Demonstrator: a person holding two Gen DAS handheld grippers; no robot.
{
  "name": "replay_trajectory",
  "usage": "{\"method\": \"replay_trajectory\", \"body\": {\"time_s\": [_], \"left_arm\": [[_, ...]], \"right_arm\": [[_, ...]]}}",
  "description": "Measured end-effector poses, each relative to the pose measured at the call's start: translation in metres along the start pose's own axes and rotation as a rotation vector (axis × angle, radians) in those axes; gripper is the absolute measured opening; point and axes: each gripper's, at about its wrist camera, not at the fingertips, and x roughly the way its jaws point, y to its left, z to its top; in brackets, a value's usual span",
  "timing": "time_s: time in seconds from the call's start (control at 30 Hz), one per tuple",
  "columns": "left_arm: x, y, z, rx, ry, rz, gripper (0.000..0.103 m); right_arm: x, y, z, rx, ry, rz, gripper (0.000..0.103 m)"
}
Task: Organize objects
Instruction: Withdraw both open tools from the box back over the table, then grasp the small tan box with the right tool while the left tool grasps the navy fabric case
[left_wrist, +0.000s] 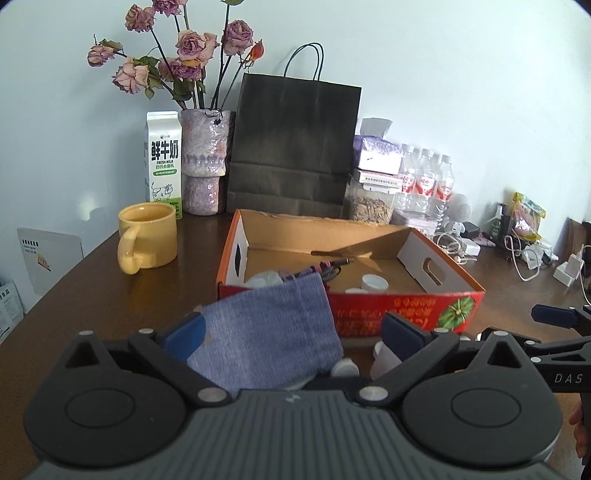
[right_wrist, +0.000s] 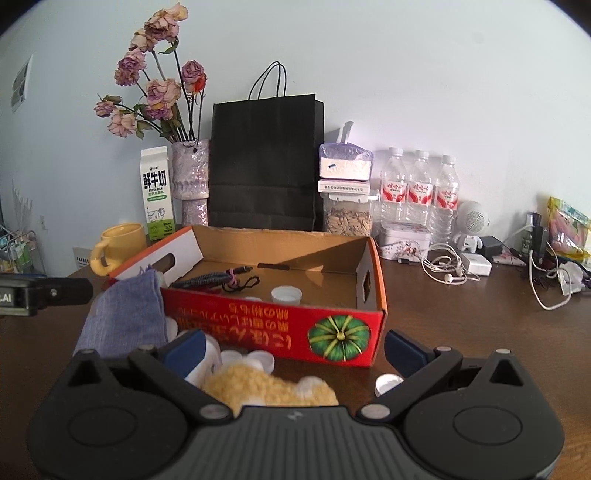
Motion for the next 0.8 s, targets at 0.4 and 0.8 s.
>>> {"method": "replay_trajectory", "body": {"time_s": [0.4,0.8], "left_arm": [[-0.03,0.002,-0.042,0.012,0.075,-0.002,0.103],[-0.035,0.004,-0.06,0.002,0.13,0.006,0.103]], "right_arm": [[-0.055,-0.014,-0.057,0.027,0.047,0.021,0.103],[-0.047,-0.016,-0.088,-0.051,0.174,0.082,0.089]]}}
